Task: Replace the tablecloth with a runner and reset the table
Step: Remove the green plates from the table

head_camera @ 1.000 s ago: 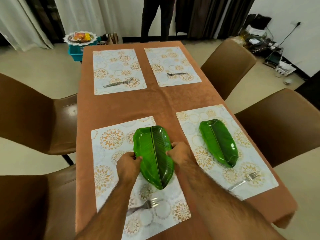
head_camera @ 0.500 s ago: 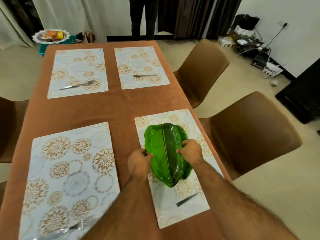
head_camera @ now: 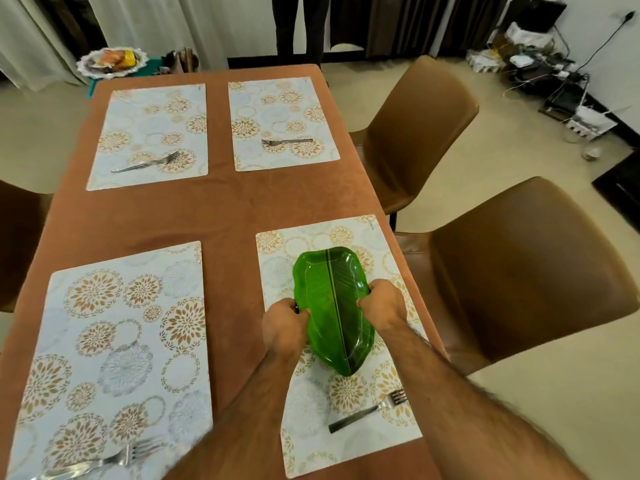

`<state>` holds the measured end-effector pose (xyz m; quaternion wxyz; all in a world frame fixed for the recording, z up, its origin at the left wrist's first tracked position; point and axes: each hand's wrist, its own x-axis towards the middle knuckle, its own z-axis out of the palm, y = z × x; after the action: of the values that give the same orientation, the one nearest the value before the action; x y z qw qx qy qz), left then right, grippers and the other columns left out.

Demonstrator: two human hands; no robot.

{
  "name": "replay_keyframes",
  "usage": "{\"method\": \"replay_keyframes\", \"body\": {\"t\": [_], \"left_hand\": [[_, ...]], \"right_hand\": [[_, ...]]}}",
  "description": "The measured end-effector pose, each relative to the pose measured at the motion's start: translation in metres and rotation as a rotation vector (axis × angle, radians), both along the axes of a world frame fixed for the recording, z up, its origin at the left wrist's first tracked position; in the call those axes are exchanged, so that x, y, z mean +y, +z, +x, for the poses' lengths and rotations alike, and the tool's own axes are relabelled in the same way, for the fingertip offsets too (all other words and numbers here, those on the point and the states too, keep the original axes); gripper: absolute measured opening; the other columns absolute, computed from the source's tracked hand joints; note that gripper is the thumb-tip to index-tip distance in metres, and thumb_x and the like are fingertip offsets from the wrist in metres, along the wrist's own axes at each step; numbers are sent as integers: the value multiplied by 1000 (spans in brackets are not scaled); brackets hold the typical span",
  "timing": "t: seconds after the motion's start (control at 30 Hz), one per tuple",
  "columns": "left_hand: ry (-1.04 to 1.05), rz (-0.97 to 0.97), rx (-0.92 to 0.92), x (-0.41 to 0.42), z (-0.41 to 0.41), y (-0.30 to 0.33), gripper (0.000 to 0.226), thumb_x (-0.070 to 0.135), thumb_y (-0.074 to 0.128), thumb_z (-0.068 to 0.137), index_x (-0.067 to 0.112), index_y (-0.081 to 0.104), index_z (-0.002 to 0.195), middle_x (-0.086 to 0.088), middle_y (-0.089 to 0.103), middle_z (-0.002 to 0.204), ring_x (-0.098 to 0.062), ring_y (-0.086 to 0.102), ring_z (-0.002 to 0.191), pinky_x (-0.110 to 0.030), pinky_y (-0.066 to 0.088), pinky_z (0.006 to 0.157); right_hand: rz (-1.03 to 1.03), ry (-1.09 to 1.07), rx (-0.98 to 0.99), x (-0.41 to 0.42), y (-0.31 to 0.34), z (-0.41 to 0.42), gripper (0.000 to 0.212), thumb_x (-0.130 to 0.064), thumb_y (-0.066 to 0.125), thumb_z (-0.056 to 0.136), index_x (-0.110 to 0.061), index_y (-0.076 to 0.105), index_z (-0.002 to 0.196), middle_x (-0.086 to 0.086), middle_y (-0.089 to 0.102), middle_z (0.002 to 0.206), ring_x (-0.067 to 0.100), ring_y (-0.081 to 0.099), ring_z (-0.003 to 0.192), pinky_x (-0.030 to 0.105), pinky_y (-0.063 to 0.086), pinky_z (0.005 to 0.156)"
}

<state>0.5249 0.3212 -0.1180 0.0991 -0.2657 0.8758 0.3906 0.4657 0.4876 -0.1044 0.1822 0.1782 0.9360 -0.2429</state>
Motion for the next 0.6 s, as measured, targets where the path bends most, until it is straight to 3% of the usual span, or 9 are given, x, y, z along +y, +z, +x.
{"method": "replay_keyframes", "body": {"t": [0.07,0.13,0.37,0.47,0.6], "left_hand": [[-14,-8,-19,4,0,-1,19,29,63,91,15,73,98,-4,74,89,-12,58,62,-22,38,50],[-22,-12,-28,5,0,-2,19,30,63,91,15,73,96,-3,74,85,-14,62,65,-24,45,55],[-16,21,-42,6,-3,-3,18,30,64,90,16,74,94,-2,73,80,-18,66,68,-29,53,62],[0,56,-52,6,-5,-4,18,32,64,90,16,73,93,-1,72,80,-19,67,68,-29,53,62],[54,188,-59,5,-8,-10,24,35,63,91,12,71,96,-4,73,81,-24,70,71,-44,60,70]], "right_hand": [[16,0,2,2,-3,-1,16,-15,65,86,-12,68,102,8,69,101,29,66,94,28,50,69],[19,2,5,4,-4,-1,13,-13,63,86,-12,67,98,7,68,98,28,65,91,26,45,66],[0,39,34,10,-9,-5,5,-14,70,82,-11,71,86,7,69,86,25,66,79,29,54,65],[-21,31,23,12,-9,-5,7,-14,71,81,-12,70,87,6,69,85,25,66,80,28,51,63],[-132,3,-38,14,-12,-8,8,-12,68,82,-9,69,89,8,67,82,27,66,79,26,43,59]]}}
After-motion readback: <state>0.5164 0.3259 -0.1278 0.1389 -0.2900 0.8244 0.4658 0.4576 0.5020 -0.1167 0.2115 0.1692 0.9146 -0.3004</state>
